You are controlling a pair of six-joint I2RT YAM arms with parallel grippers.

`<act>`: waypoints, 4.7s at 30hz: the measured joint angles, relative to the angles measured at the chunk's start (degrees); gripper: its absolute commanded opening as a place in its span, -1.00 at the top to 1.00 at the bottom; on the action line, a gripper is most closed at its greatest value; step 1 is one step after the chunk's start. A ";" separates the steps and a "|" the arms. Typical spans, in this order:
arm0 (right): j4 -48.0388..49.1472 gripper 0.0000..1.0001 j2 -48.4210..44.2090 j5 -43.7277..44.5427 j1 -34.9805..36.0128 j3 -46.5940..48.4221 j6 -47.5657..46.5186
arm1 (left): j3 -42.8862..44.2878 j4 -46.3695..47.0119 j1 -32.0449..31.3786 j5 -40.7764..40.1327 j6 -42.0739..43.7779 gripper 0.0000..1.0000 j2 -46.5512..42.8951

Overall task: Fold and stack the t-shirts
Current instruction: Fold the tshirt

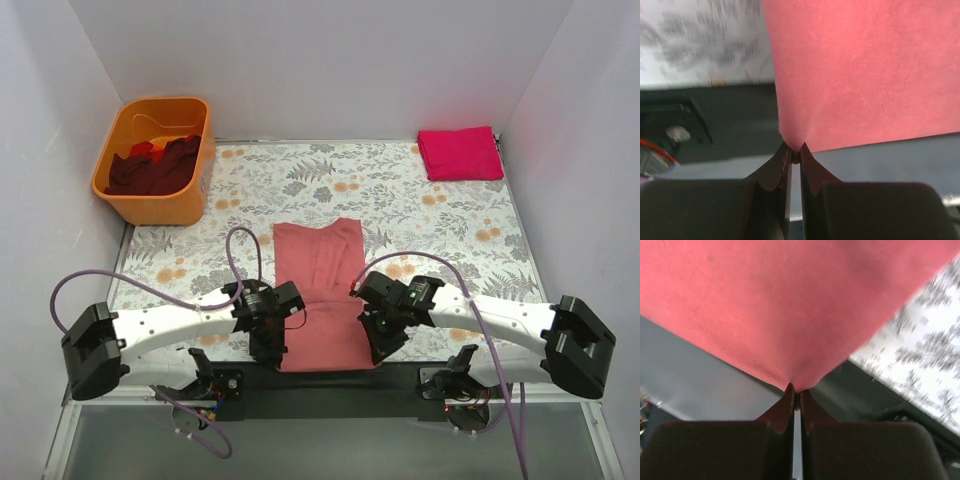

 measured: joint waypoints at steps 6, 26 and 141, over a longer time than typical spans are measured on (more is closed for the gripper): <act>-7.54 0.97 -5.01 -0.96 0.24 3.58 2.89 | 1.99 -5.07 -1.14 2.40 -5.03 1.00 -6.82; -20.48 0.97 4.74 3.69 -18.21 31.17 -11.39 | 24.04 -7.45 20.09 -2.71 11.54 1.00 2.54; 41.11 0.12 51.78 -43.39 -44.98 40.37 -36.04 | 12.35 52.87 47.21 15.32 42.45 0.64 30.45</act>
